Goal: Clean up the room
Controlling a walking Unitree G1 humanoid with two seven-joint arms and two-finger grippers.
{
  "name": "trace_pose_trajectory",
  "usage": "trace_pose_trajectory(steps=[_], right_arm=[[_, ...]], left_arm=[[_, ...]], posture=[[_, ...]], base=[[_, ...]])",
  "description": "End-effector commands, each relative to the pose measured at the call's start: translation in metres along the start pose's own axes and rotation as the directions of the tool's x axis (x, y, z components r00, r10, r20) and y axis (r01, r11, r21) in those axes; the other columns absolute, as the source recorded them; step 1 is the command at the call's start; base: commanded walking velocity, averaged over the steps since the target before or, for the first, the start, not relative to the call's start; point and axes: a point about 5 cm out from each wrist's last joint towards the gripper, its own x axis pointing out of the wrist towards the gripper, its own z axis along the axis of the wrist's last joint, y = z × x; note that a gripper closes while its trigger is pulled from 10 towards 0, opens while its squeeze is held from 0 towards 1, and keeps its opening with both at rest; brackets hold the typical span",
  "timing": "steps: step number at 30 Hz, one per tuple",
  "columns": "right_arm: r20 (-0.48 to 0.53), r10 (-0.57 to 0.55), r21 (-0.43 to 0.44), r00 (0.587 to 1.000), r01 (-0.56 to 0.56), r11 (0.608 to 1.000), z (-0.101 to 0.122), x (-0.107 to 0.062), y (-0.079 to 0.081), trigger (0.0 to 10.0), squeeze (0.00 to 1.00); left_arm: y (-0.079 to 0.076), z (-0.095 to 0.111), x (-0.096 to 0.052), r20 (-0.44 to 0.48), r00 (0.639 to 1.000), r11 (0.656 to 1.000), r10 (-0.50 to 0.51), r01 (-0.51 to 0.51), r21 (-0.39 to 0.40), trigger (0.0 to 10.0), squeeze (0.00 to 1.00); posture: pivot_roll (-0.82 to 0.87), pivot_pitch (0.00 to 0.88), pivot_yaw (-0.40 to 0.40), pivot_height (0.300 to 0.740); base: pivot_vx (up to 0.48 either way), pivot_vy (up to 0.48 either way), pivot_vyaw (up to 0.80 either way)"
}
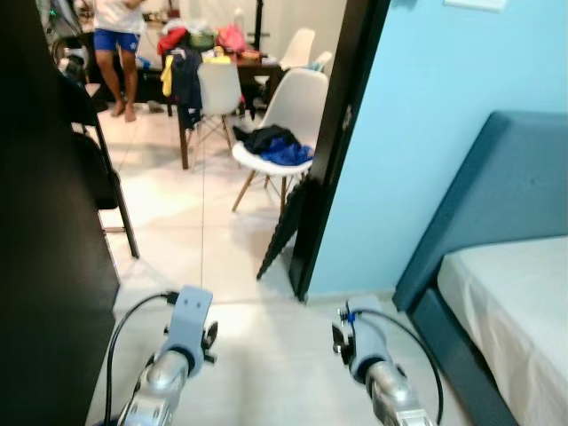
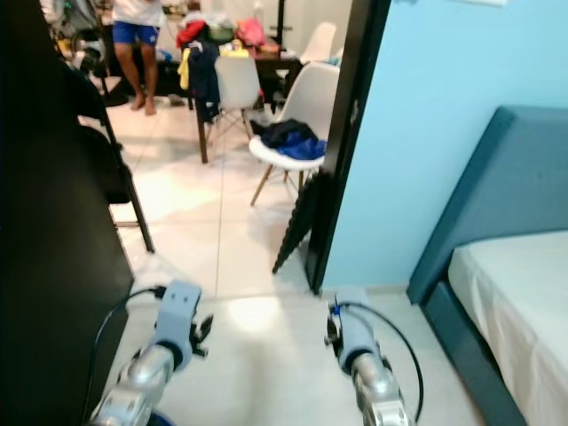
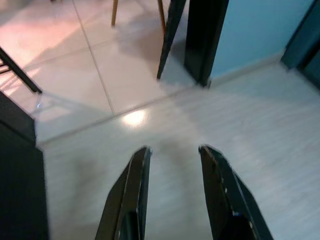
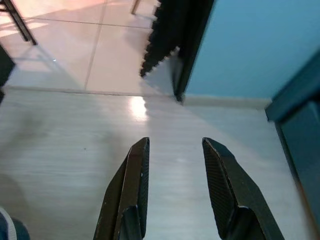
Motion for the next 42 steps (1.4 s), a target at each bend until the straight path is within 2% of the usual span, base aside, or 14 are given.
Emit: trace_pose_trajectory(steps=[1, 9, 15, 42], right_arm=[[-0.003, -0.01, -0.015, 1.0, 0.01, 1.0, 0.0015, 0.0, -0.0044, 10.0, 0.0], [-0.004, 0.0, -0.022, 1.0, 0.0, 1.0, 0.003, 0.0, -0.0033, 10.0, 0.0], [0.01, 0.031, -0.053, 0.999, -0.03, 0.998, 0.0074, 0.0018, -0.0024, 10.0, 0.0], [0.007, 0.049, -0.066, 0.999, -0.049, 0.997, 0.0087, 0.0018, -0.0002, 10.0, 0.0]], left_arm=[[-0.0019, 0.0003, 0.0008, 0.005, 1.0, 1.0, 0.012, -0.012, -0.001, 10.0, 0.0], [0.0043, 0.0013, -0.0014, 0.021, 0.998, 0.997, 0.061, -0.059, -0.051, 10.0, 0.0], [0.0069, 0.006, -0.0002, 0.029, 0.997, 0.991, 0.078, -0.074, -0.11, 10.0, 0.0], [0.0061, 0.0064, 0.0008, 0.028, 0.996, 0.987, 0.083, -0.079, -0.139, 10.0, 0.0]], posture=[[0.02, 0.003, -0.076, 0.738], [0.02, 0.011, -0.09, 0.738], [0.01, 0.014, -0.088, 0.738], [0.01, 0.009, -0.094, 0.738]], base=[[0.0, 0.0, -0.8], [0.0, 0.0, -0.8], [0.0, -0.043, 0.0], [0.0, -0.352, 0.0]])
